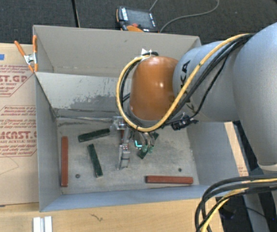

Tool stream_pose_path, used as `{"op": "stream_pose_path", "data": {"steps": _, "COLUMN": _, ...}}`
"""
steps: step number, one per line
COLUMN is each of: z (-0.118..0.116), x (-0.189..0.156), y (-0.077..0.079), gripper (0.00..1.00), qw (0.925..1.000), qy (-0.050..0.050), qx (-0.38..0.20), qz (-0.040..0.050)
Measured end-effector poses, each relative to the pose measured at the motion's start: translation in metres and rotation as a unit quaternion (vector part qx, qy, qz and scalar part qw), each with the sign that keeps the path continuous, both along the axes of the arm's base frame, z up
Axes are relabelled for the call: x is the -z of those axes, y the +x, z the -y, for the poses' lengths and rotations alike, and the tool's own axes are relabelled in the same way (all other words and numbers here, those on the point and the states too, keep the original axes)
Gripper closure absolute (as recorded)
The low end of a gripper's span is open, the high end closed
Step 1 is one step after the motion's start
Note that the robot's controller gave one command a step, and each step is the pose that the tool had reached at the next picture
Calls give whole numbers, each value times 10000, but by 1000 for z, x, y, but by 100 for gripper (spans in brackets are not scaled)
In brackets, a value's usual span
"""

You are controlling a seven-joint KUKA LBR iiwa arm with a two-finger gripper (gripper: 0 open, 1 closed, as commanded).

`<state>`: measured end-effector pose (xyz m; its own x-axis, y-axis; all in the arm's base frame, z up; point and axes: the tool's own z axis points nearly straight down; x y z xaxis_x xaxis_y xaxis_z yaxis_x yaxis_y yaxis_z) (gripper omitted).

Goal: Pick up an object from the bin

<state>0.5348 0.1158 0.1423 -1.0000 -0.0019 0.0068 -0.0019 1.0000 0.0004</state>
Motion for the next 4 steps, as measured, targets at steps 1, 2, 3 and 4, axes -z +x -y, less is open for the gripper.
{"op": "stream_pose_path", "data": {"steps": 1, "z": 0, "x": 77, "y": 58, "gripper": 0, "qw": 9988, "qy": -2, "qx": 480, "qz": 28}}
{"op": "stream_pose_path", "data": {"steps": 2, "z": -76, "x": 72, "y": 54, "gripper": 0, "qw": 10000, "qy": 19, "qx": 14, "qz": 48}}
{"op": "stream_pose_path", "data": {"steps": 3, "z": -72, "x": 72, "y": 55, "gripper": 100, "qw": 10000, "qy": 7, "qx": 46, "qz": 44}}
{"op": "stream_pose_path", "data": {"steps": 4, "z": -97, "x": -58, "y": 59, "gripper": 100, "qw": 9997, "qy": 22, "qx": 235, "qz": 86}}
